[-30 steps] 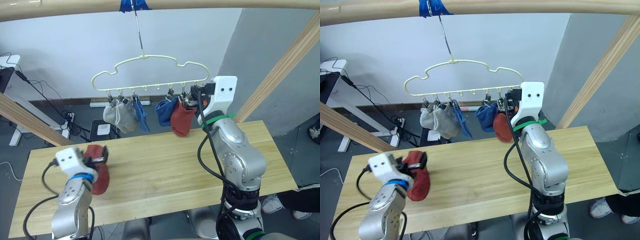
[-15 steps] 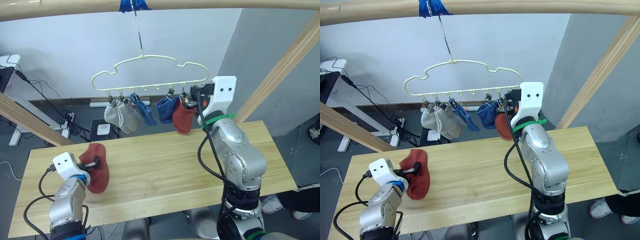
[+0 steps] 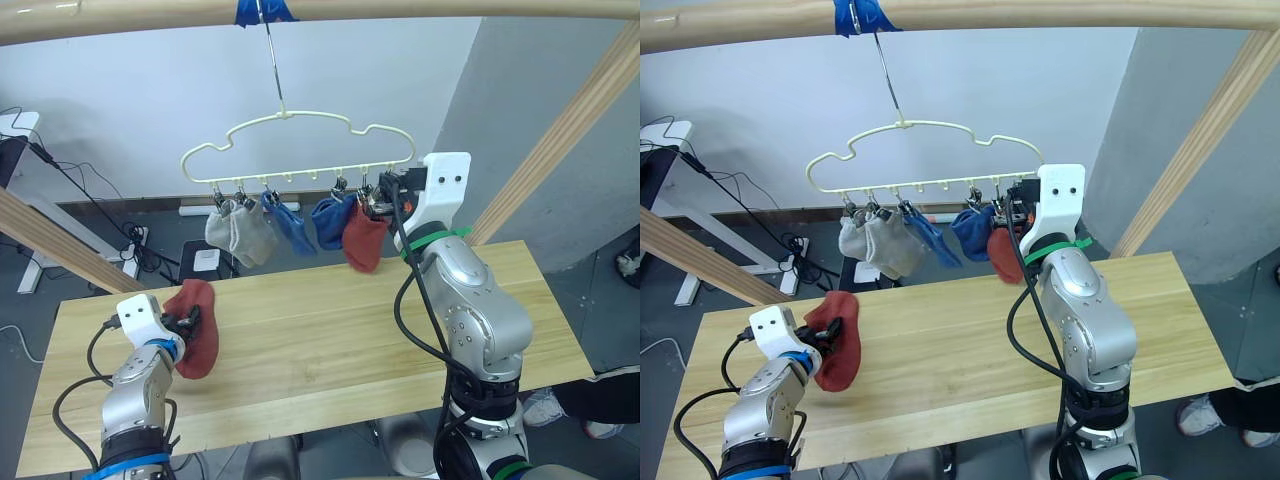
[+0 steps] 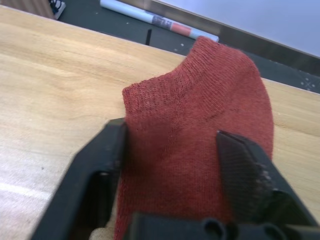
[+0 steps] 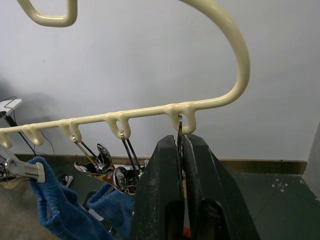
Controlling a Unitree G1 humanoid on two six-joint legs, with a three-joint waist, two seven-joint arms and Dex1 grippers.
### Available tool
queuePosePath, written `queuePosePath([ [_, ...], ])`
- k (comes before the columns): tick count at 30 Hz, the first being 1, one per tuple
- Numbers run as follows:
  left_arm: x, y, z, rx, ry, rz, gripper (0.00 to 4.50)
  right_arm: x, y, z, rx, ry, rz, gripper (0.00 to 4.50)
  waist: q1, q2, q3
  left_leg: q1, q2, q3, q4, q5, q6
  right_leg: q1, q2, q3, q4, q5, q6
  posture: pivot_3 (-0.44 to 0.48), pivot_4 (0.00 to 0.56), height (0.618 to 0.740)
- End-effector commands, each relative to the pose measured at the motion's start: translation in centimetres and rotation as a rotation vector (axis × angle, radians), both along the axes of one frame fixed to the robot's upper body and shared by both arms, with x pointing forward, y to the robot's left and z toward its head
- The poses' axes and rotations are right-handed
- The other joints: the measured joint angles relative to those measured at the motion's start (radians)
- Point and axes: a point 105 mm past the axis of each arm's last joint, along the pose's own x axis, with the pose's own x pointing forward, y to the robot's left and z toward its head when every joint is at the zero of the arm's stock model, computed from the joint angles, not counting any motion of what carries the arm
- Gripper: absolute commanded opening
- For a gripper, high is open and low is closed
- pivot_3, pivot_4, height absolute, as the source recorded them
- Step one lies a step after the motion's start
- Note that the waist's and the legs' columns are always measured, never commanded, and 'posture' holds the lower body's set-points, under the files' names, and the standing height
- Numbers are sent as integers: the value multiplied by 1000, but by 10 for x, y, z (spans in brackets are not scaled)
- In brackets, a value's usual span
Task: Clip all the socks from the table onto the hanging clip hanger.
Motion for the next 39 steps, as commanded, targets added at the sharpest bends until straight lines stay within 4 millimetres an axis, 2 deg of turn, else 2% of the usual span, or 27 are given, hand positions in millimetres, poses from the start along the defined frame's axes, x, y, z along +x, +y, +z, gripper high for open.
queuePosePath([
  [1,-5,0,-4,34,14,-35,1764,-8,5,14,15,-58,30,0,0,0,0,0,0,0,0,0,0,0,0,0,0,0,0,-277,251,740],
  [3,-4,-2,-1,49,0,-65,1256,-7,5,13,14,-58,30,0,0,0,0,0,0,0,0,0,0,0,0,0,0,0,0,-279,250,740],
  [4,-2,-9,4,92,-20,-137,998,-7,5,13,14,-58,29,0,-1,0,0,0,0,0,0,0,0,0,0,0,0,0,0,-279,250,740],
  [8,7,-58,29,214,-141,-464,76,-8,4,13,13,-58,23,0,0,0,0,0,1,0,-2,0,0,0,-1,0,-1,0,0,-279,250,740],
  [10,8,-84,40,266,-206,-630,7,-8,4,13,12,-58,21,0,2,0,0,-1,2,0,-2,0,0,0,-2,0,-2,0,0,-281,250,740],
  [11,6,-118,54,273,-284,-805,7,-8,3,13,11,-60,18,0,1,0,0,-2,3,0,-2,0,0,0,-2,0,-3,0,0,-281,250,740],
  [13,-3,-161,72,273,-387,-1029,7,-7,2,13,8,-61,14,0,1,0,0,-3,3,0,-2,0,0,0,-3,0,-5,0,0,-290,247,740],
  [15,-9,-190,85,282,-459,-1174,7,-7,2,14,7,-64,9,0,1,0,0,-4,3,0,-2,0,-1,0,-3,0,-7,1,1,-290,247,740],
  [16,-11,-199,88,287,-480,-1214,7,-7,1,14,7,-64,7,0,0,0,0,-4,3,0,-2,0,0,-1,-3,0,-8,1,1,-290,247,740],
  [19,-9,-214,98,289,-535,-1254,7,-7,1,14,6,-65,5,0,-10,0,0,-4,2,2,-2,0,0,-1,-3,0,-8,1,1,-304,244,740],
  [22,-1,-236,115,289,-627,-1260,7,-7,0,15,4,-67,-1,0,-8,1,0,-5,1,0,-3,0,0,-1,-1,-1,-8,1,1,-304,244,740],
  [24,5,-245,124,295,-673,-1232,7,-7,0,15,3,-68,-3,0,-6,1,0,-6,0,-1,-2,0,0,-1,-1,-1,-8,1,1,-315,243,740],
  [30,23,-259,130,348,-730,-1150,7,-7,-1,15,0,-69,-4,0,-10,1,0,-6,-1,0,-1,0,0,-1,-1,0,-9,1,2,-325,244,740],
  [39,37,-262,137,384,-776,-1056,7,-7,-2,15,-4,-67,-6,0,-12,1,0,-6,-1,-1,-1,0,0,-1,-1,-1,-9,2,3,-328,246,740],
])
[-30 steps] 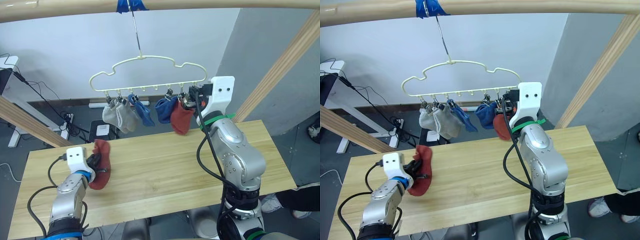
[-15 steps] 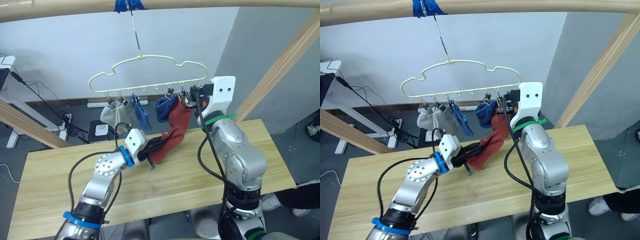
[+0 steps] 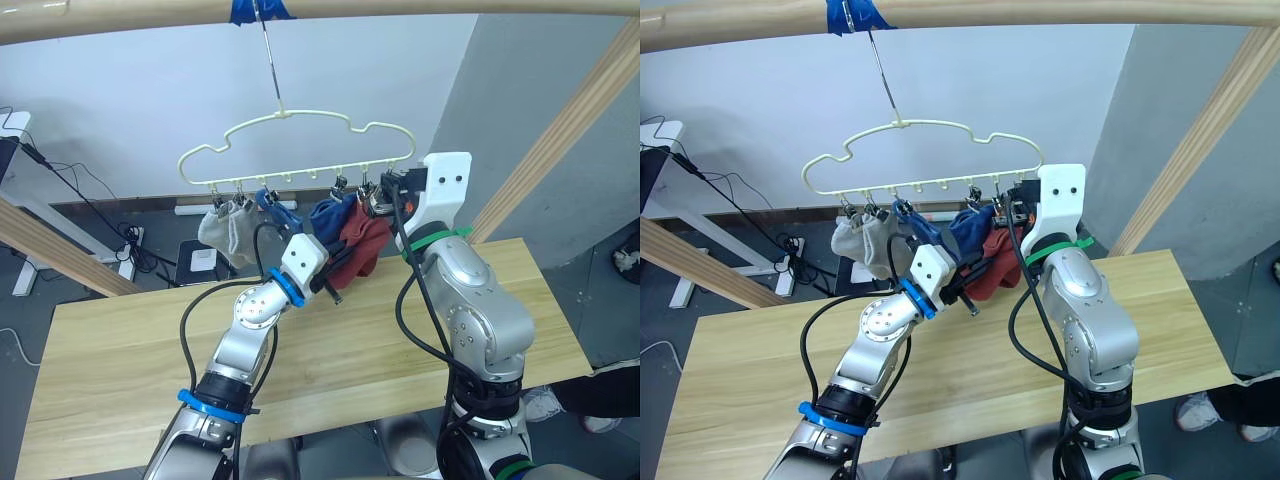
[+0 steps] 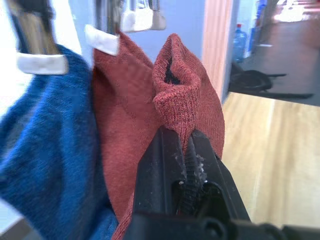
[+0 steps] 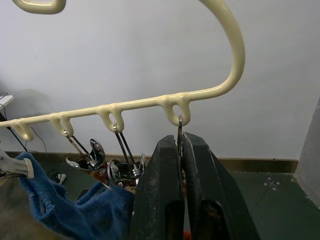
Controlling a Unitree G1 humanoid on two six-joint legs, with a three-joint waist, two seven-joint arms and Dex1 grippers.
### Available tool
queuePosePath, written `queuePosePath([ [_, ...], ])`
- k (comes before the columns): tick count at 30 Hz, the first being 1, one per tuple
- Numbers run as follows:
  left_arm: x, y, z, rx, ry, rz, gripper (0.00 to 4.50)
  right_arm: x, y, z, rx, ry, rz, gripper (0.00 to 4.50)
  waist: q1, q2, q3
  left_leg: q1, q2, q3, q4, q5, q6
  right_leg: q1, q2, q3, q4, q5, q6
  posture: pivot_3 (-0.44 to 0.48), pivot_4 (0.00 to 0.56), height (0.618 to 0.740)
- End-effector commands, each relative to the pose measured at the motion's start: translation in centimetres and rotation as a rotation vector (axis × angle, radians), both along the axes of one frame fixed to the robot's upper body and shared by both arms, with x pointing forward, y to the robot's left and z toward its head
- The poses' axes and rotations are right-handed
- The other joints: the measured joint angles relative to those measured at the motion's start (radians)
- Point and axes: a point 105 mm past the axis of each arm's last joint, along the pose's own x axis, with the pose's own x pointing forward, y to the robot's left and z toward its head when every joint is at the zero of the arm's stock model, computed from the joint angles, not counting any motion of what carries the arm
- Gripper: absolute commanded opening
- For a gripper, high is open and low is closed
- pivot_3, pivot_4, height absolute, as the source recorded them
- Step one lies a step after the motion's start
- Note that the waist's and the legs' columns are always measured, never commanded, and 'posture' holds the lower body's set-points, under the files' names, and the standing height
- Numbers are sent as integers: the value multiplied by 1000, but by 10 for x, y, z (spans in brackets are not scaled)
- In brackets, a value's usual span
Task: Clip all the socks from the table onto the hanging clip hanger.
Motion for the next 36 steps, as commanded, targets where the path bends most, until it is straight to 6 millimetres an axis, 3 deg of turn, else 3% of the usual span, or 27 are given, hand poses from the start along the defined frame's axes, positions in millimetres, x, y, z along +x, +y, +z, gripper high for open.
queuePosePath([
  [1,0,-5,14,-21,-71,2,7,-7,0,16,17,-65,5,0,0,0,0,0,0,0,0,0,0,0,0,0,0,0,0,-328,246,740],
  [22,9,-9,25,-59,-98,26,7,-7,-3,15,1,-63,-15,0,-7,0,0,0,0,0,0,0,0,0,0,0,0,0,0,-335,247,740],
  [25,12,-10,26,-69,-89,30,0,-8,-4,17,9,-72,-17,763,-9,0,0,0,0,0,0,0,0,0,0,0,0,0,0,-338,247,740],
  [32,9,-17,31,-91,-83,2,0,-10,-11,19,9,-85,-23,3422,-13,0,0,0,0,0,0,0,0,0,0,0,0,0,0,-338,246,740],
  [35,10,-16,26,-74,-40,0,698,-14,-16,22,5,-99,-12,4470,-13,0,0,0,0,0,0,0,0,0,0,0,0,0,0,-338,246,740],
  [36,10,-16,24,-69,-29,-4,1051,-15,-16,22,3,-100,-10,4500,-13,0,0,-1,0,0,0,0,0,0,0,0,0,0,0,-338,244,740],
])
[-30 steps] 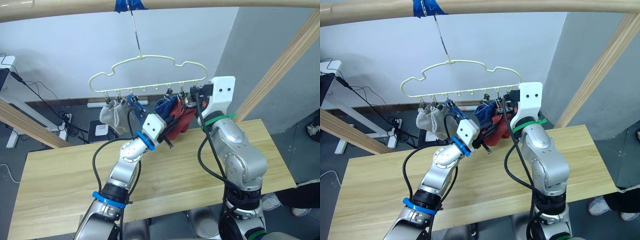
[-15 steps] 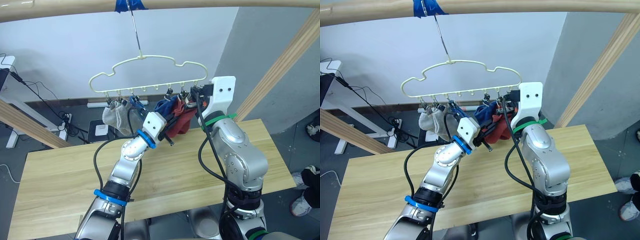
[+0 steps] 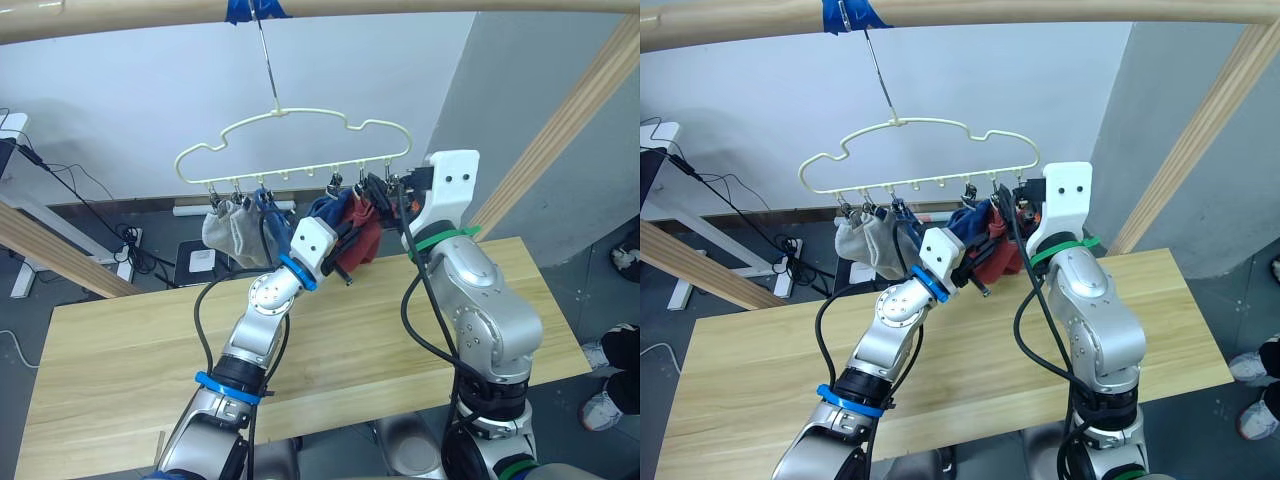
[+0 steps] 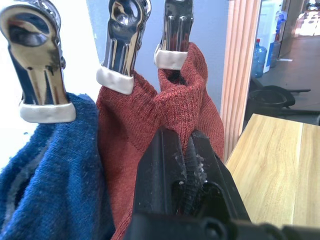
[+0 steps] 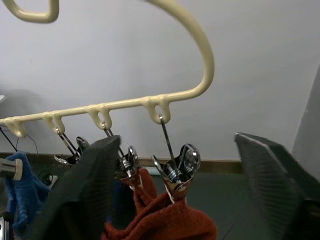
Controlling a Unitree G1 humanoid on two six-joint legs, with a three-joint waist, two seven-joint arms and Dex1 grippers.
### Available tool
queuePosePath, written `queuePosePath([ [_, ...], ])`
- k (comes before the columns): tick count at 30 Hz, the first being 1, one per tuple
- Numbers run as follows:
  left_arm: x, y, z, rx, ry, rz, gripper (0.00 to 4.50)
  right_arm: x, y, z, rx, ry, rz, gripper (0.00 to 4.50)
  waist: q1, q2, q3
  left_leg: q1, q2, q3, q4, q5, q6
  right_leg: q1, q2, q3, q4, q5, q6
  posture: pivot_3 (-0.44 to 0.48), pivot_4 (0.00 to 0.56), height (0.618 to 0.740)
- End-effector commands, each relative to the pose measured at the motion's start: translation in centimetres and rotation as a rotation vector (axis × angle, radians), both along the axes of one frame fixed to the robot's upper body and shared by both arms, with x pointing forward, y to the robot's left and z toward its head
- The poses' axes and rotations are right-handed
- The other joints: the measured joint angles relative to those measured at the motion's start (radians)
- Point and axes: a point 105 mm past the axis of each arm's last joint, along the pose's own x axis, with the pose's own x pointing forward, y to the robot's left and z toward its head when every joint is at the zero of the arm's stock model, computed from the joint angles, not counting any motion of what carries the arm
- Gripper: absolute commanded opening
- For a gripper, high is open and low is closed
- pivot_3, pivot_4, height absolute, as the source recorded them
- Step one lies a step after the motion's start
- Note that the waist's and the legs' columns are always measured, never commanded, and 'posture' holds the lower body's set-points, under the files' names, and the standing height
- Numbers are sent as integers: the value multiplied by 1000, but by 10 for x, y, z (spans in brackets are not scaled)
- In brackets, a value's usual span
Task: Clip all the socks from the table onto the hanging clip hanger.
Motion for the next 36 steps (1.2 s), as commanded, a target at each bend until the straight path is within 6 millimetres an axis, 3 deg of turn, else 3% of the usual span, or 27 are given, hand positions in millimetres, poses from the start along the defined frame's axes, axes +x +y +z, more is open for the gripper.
queuePosePath([
  [1,-6,-4,8,-5,-2,-46,1307,-12,-4,15,18,-66,23,4500,0,0,0,0,0,0,0,0,0,0,0,0,0,0,0,-338,244,740],
  [10,-30,21,-9,93,146,-167,3958,-37,-32,-2,-265,-65,226,4500,0,0,0,0,0,0,0,0,0,1,0,0,-2,0,0,-322,226,740],
  [12,-43,36,-6,110,179,-206,4472,-41,-40,-8,-334,-28,301,4500,-1,0,0,0,0,0,0,0,0,1,1,0,-2,0,0,-318,223,740],
  [18,-74,77,7,151,279,-257,4492,-55,-47,-14,-531,8,547,4500,1,3,-2,1,2,1,0,0,0,1,3,0,-2,0,0,-281,208,740],
  [23,-89,132,12,195,385,-92,4492,-62,-62,-17,-713,45,703,4500,14,5,-4,1,2,2,0,0,1,2,3,1,-5,0,0,-237,195,740],
  [30,-87,206,13,262,443,257,4492,-47,-90,-7,-770,32,695,4500,55,3,-11,1,1,2,1,1,1,2,2,0,-5,0,0,-172,167,740],
  [33,-87,220,12,293,449,300,4492,-41,-95,-7,-770,30,681,4500,70,3,-17,1,1,2,0,1,1,2,1,0,-6,0,0,-166,162,740],
  [36,-83,222,19,249,425,295,4492,-36,-96,-6,-779,13,670,4500,83,3,-21,1,1,2,0,1,1,2,1,0,-6,1,0,-154,150,740],
])
